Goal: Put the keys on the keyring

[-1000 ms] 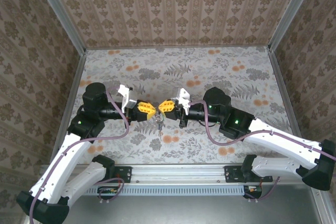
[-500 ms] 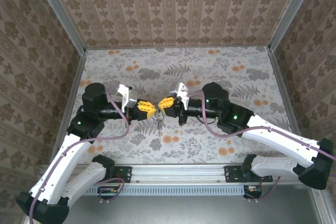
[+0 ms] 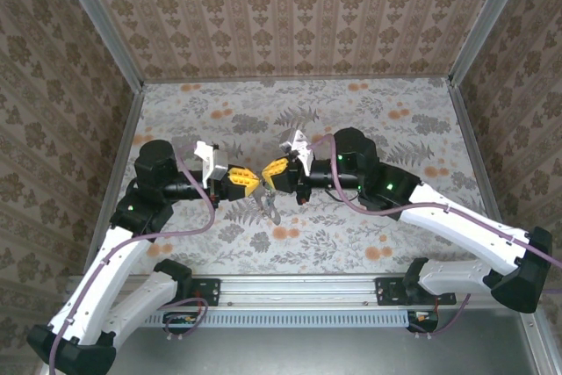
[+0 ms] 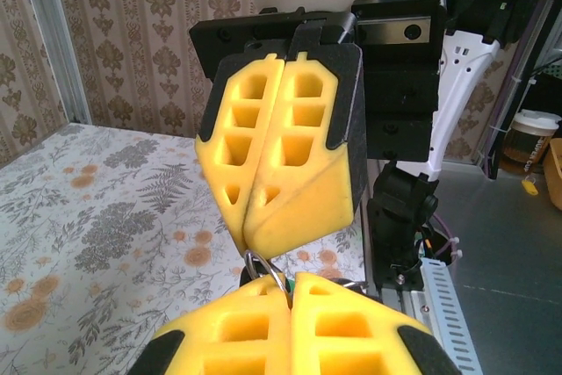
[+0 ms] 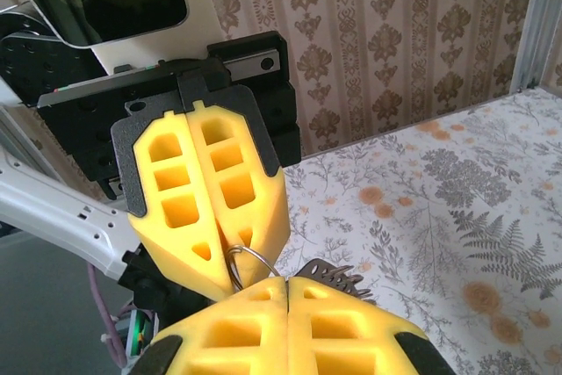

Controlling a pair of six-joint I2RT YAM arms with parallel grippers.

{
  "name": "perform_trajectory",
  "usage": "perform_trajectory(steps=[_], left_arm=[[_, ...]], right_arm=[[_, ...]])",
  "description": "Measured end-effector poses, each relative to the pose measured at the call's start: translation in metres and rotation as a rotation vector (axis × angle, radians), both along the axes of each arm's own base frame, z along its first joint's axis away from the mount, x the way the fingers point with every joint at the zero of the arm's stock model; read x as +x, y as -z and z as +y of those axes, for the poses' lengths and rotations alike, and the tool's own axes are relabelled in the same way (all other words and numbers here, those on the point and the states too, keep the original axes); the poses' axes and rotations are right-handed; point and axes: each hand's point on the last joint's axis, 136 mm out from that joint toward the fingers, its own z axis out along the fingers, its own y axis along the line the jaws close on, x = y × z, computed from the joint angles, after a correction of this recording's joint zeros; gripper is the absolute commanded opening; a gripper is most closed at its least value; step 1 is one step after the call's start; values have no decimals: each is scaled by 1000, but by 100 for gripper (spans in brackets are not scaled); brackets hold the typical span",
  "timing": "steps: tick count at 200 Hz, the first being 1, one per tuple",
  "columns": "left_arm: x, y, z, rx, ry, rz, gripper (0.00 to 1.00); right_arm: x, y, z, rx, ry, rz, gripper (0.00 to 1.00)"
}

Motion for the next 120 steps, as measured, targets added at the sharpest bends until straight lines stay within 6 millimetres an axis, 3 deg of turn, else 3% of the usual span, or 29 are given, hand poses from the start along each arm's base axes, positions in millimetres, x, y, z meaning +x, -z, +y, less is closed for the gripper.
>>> perform_trajectory(steps=[120], left_arm=[[0, -3, 3, -5, -31, -23, 0]], right_arm=[[1, 5, 0, -22, -23, 70, 0]])
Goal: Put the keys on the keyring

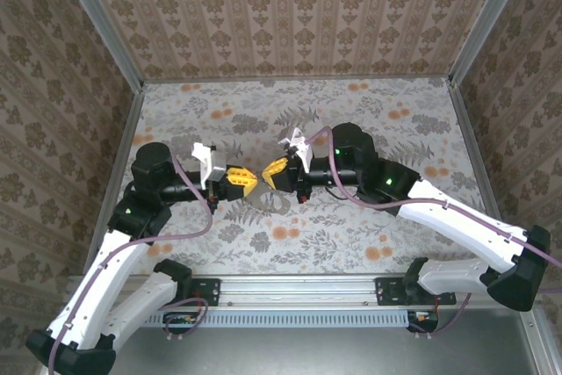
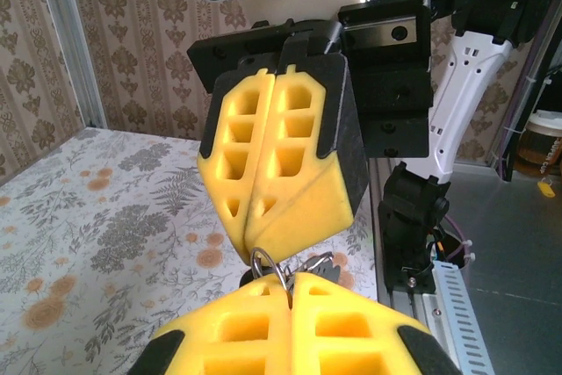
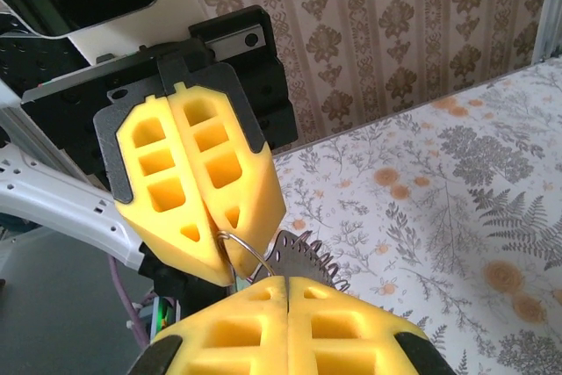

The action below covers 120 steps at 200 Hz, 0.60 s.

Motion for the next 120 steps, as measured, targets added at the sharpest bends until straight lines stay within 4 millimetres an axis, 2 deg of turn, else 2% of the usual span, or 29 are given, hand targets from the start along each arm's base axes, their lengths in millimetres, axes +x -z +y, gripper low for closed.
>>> perform_trajectory(steps=[88, 120], left_arm=[[1, 2, 0, 2, -7, 1, 0], [1, 1, 0, 1, -7, 0, 0]], right_arm=[[-1, 4, -1, -10, -12, 21, 0], [-2, 3, -1, -7, -20, 29, 13]])
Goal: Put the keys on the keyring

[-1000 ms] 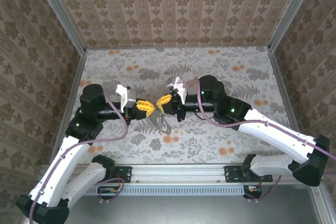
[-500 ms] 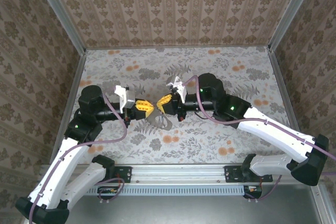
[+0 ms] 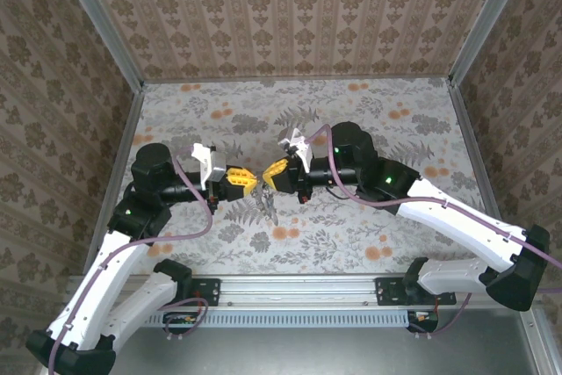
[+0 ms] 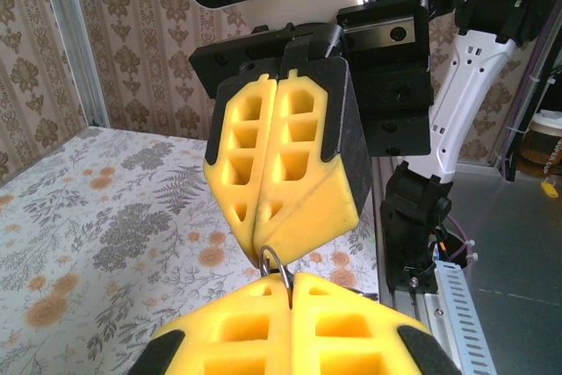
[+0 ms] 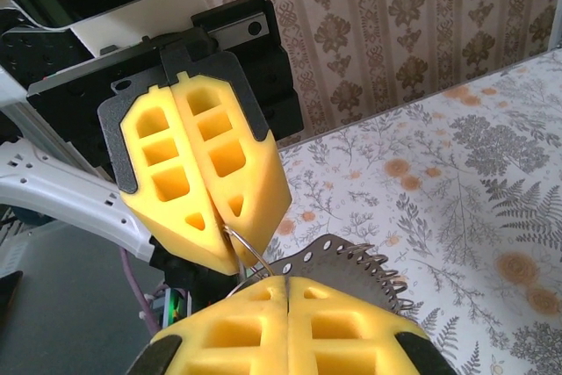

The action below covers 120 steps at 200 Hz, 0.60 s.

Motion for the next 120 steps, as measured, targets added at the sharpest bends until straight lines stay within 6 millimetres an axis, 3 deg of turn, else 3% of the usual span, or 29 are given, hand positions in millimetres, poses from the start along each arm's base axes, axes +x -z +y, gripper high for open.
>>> perform_trajectory(steps=[35, 68, 92, 120], left_arm=[[-7, -8, 1, -23, 23, -38, 0], [-14, -14, 2, -39, 46, -63, 0], [-15, -14, 2, -40, 55, -63, 0], [-20, -18, 2, -47, 85, -65, 0]], right_arm=[[10, 9, -7, -32, 52, 20, 30], [13, 15, -19, -56, 101, 1, 37], [7, 6, -30, -51, 122, -66, 39], [-14, -13, -38, -21, 90, -182, 40]])
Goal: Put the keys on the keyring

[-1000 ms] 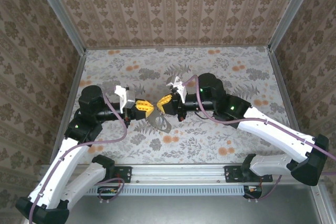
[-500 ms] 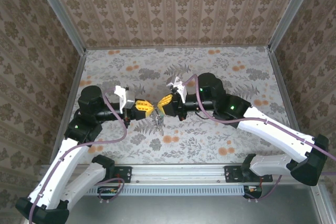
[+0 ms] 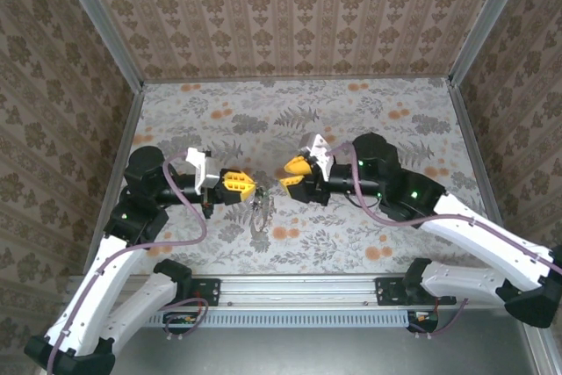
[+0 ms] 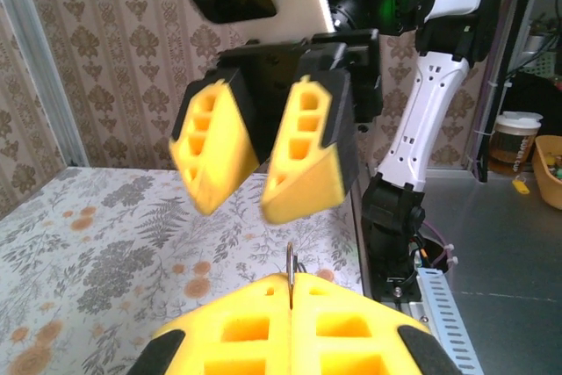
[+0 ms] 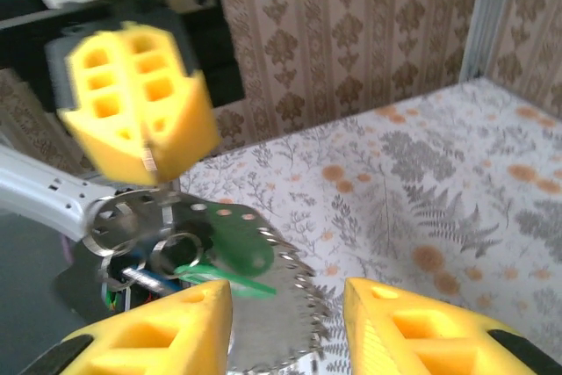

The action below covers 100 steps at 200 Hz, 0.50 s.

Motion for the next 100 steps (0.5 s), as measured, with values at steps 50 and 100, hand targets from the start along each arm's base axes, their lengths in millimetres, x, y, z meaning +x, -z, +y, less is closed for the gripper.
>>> perform_trajectory(steps=[50, 100], left_arm=[[-15, -8, -8, -9, 91, 2, 0], [-27, -11, -17, -6, 163, 8, 0]], right_arm=[[-28, -18, 8, 60, -136, -145, 47], [-39, -26, 18, 98, -226, -201, 40]])
